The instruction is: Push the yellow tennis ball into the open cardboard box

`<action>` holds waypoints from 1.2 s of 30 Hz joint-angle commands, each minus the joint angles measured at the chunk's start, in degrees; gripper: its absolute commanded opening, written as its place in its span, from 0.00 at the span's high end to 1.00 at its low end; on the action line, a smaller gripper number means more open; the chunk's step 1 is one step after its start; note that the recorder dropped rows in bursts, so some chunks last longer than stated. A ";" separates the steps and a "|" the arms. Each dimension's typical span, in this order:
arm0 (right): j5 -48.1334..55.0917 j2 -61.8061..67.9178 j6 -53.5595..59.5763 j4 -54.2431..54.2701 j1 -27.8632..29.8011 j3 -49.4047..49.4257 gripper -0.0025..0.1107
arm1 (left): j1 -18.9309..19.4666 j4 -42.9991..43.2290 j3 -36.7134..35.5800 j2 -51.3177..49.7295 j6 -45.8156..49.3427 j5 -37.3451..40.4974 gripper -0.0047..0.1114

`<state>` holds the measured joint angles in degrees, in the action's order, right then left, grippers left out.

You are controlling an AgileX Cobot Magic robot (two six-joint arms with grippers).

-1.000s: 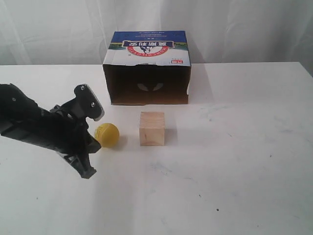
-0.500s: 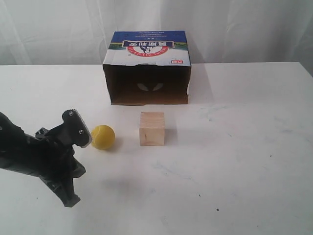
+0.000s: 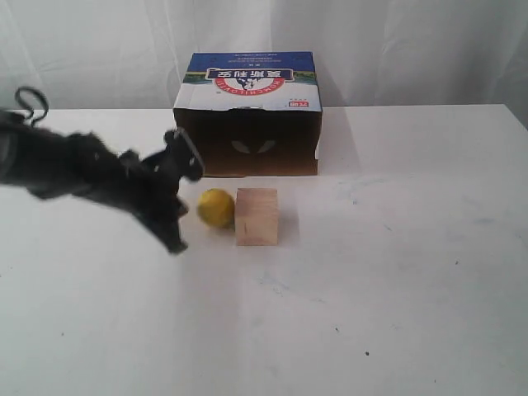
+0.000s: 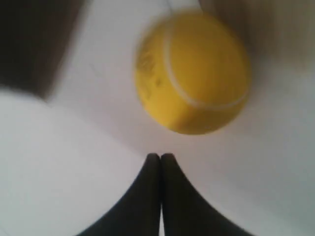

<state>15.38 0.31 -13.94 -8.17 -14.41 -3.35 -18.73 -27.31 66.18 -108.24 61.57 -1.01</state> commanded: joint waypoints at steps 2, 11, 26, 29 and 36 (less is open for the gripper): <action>-0.32 -0.31 0.14 -0.63 0.17 -0.20 0.98 | 3.10 5.72 17.16 5.72 -4.46 9.24 0.96; -0.32 -0.31 0.14 -0.63 0.17 -0.20 0.98 | 6.02 7.58 12.54 12.69 -4.46 13.05 0.96; -0.32 -0.31 0.14 -0.63 0.17 -0.20 0.98 | -0.65 -9.54 -31.93 48.62 -10.65 18.52 0.96; -0.32 -0.31 0.14 -0.63 0.17 -0.20 0.98 | -1.37 -17.53 -38.07 56.37 -10.65 23.96 0.96; -0.18 -0.31 0.14 -0.63 0.17 -0.20 0.98 | -1.37 -23.94 -45.87 70.46 -10.65 26.59 0.96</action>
<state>15.38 0.31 -13.94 -8.17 -14.41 -3.35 -19.86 -49.72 22.20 -40.74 51.38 24.25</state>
